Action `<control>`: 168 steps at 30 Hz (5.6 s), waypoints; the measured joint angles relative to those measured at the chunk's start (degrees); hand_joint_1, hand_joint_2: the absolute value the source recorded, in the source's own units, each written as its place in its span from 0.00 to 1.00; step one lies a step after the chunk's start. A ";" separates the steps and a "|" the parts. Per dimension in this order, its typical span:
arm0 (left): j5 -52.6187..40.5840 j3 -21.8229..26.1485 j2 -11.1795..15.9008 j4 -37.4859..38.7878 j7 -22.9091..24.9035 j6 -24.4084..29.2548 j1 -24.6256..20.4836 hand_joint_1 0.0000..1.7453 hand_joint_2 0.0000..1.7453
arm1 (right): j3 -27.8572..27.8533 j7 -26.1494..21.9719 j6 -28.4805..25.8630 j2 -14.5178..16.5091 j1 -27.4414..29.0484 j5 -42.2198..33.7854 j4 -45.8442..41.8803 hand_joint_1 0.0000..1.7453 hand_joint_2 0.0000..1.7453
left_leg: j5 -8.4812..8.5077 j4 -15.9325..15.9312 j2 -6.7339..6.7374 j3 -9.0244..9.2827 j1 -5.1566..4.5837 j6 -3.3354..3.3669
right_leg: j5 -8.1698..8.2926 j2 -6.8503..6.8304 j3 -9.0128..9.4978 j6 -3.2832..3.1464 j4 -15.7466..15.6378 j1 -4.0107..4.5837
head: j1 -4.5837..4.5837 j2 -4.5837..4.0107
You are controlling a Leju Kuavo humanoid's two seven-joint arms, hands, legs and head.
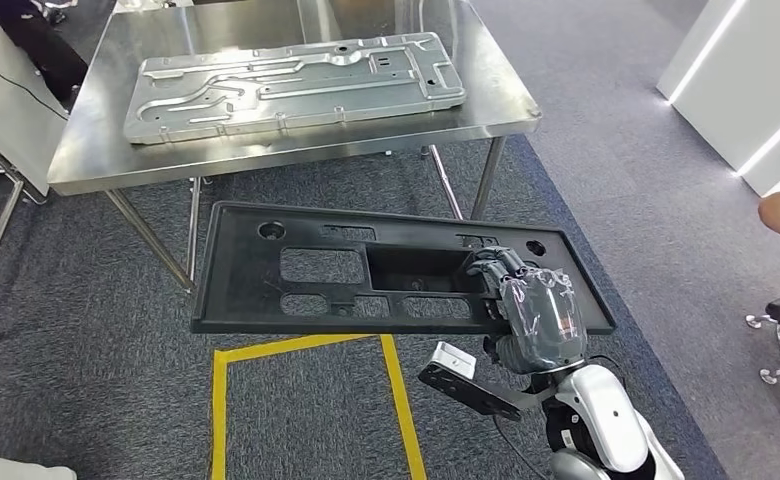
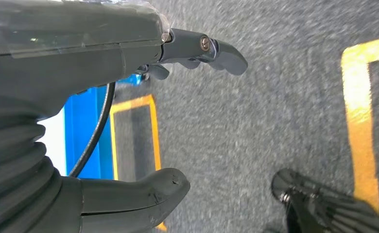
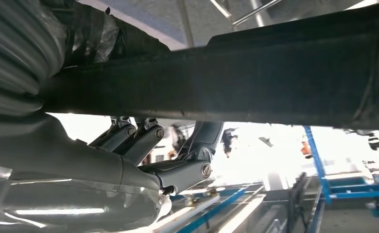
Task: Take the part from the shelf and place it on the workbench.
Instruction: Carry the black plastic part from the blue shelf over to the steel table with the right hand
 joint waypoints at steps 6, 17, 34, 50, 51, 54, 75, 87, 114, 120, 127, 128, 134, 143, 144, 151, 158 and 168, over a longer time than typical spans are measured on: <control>-0.07 0.01 0.06 0.03 0.00 -0.04 -0.26 0.00 1.00 | 0.14 0.01 0.47 -0.04 -0.38 -0.17 0.13 1.00 1.00 | -7.25 15.89 7.82 -7.98 0.28 -1.54 | -0.19 -5.44 0.91 -0.93 -0.81 0.04 | -0.14 0.00; -0.12 0.08 0.29 0.04 -0.01 -0.28 -0.14 0.00 1.00 | 0.28 0.68 1.89 -0.14 -1.59 -1.25 0.16 1.00 1.00 | -0.01 -0.58 10.03 0.50 0.06 1.22 | -4.10 -6.83 1.55 1.80 2.45 0.19 | -0.05 0.00; 0.85 1.31 0.29 0.21 -0.46 -1.45 -0.55 0.00 1.00 | 0.15 2.10 3.68 -0.36 -3.69 -1.12 1.09 1.00 1.00 | -0.69 -0.28 6.85 1.13 -0.83 1.56 | 0.15 -2.82 -0.56 0.36 0.27 1.17 | -0.07 0.00; 1.23 1.79 0.14 0.42 -0.81 -2.05 -0.69 0.00 1.00 | 0.26 2.05 3.96 -0.40 -4.90 -1.31 1.64 1.00 1.00 | 0.72 -3.92 7.17 3.28 -0.07 2.42 | -5.33 -2.90 -4.92 1.68 9.81 0.63 | -0.04 0.00; 1.23 1.81 0.14 0.45 -0.81 -2.07 -0.69 0.00 1.00 | 0.31 2.05 3.98 -0.40 -4.87 -1.33 1.77 1.00 1.00 | 0.63 -3.83 7.16 3.26 -0.05 2.32 | -6.27 -2.92 -6.47 1.98 12.69 0.35 | -0.03 0.00; 1.23 2.01 0.11 0.56 -0.81 -2.14 -0.65 0.00 1.00 | 0.37 2.05 4.01 -0.42 -4.84 -1.33 2.10 1.00 1.00 | -0.05 -2.93 7.02 3.24 0.33 1.52 | -2.68 -2.98 -5.32 2.90 9.63 -0.56 | -0.03 0.00; 1.16 2.84 0.31 0.64 -0.94 -2.73 -0.74 0.00 1.00 | 0.45 2.05 4.03 -0.56 -3.78 -1.08 2.12 1.00 1.00 | -1.01 0.12 7.80 0.94 -0.47 0.84 | -1.00 -3.00 0.23 0.41 0.56 0.79 | -0.09 0.00; 1.04 2.91 0.18 0.74 -0.94 -3.21 -0.67 0.00 1.00 | 0.52 1.89 4.49 -1.18 -3.30 -1.01 2.49 1.00 1.00 | -2.04 -1.01 7.54 3.38 -0.74 1.92 | 1.06 -2.98 -3.00 0.75 3.09 0.95 | -0.05 0.00; 1.06 3.66 0.30 0.99 -0.96 -3.27 -0.68 0.00 1.00 | 0.72 3.02 7.46 -4.95 -5.31 4.63 3.22 1.00 1.00 | -2.34 -0.67 7.52 3.38 -0.78 2.69 | -5.76 -3.01 -8.47 1.54 15.76 0.38 | -0.05 0.00; 1.17 4.21 0.01 1.17 -0.97 -3.35 -0.84 0.00 1.00 | 0.72 3.96 7.99 -7.52 -7.85 8.34 3.63 1.00 1.00 | -3.67 -0.78 7.50 5.25 -1.34 1.87 | 0.89 -3.08 -3.40 -2.00 0.84 2.27 | 0.10 0.00; 1.11 4.26 0.10 1.19 -1.03 -3.41 -1.11 0.00 1.00 | 0.74 4.54 7.99 -8.20 -8.87 10.07 3.80 1.00 1.00 | -8.92 12.87 7.76 -1.55 -0.46 -0.32 | 0.95 -3.27 0.30 -2.24 -1.24 0.98 | 0.08 0.00; 1.11 4.27 0.12 1.19 -1.02 -3.41 -1.02 0.00 1.00 | 0.75 4.63 7.99 -8.22 -8.84 10.24 3.83 1.00 1.00 | -9.36 14.47 7.78 -3.18 -0.16 -0.72 | 0.58 -3.23 0.62 -2.07 -1.20 0.88 | 0.09 0.00; 1.07 4.36 0.24 1.20 -1.04 -3.42 -0.76 0.00 1.00 | 0.76 4.93 7.94 -8.39 -8.82 10.91 3.87 1.00 1.00 | -0.15 0.82 8.08 -0.37 0.43 -1.35 | -2.33 -3.07 3.50 0.18 -0.65 0.18 | 0.07 0.00; 1.05 4.55 0.25 1.19 -1.03 -3.37 -0.82 0.00 1.00 | 0.71 5.33 7.86 -9.52 -8.53 11.74 3.87 1.00 1.00 | -1.43 0.17 7.78 1.87 0.04 1.98 | -8.27 -3.06 -6.84 1.93 16.33 0.16 | 0.06 0.00; 1.05 4.56 0.25 1.19 -1.02 -3.37 -0.77 0.00 1.00 | 0.71 5.33 7.86 -9.63 -8.39 11.74 3.87 1.00 1.00 | -1.80 0.17 7.71 2.31 -0.11 2.02 | -7.63 -3.05 -7.90 1.79 16.64 0.20 | 0.06 0.00; 0.90 4.60 0.00 1.19 -1.09 -3.32 -0.86 0.00 1.00 | -0.04 5.33 7.80 -10.31 -8.00 11.75 3.74 1.00 1.00 | -3.93 0.16 7.58 5.32 -0.67 0.77 | 0.95 -3.03 -3.82 -1.23 1.33 1.79 | 0.18 0.00; 0.46 4.62 0.01 1.14 -1.28 -3.25 -1.07 0.00 1.00 | -0.73 5.33 7.80 -10.37 -7.39 11.74 3.37 1.00 1.00 | -9.92 14.32 7.80 -2.33 -0.32 -1.01 | 0.69 -3.04 -0.40 -1.96 -0.03 0.92 | 0.14 0.00; 0.19 4.65 0.04 1.12 -1.47 -3.25 -0.68 0.00 1.00 | -1.01 5.33 7.79 -10.26 -6.66 11.74 3.37 1.00 1.00 | -0.04 0.39 7.88 0.28 -0.36 1.06 | -2.55 -2.90 2.67 0.54 1.72 1.01 | 0.14 0.00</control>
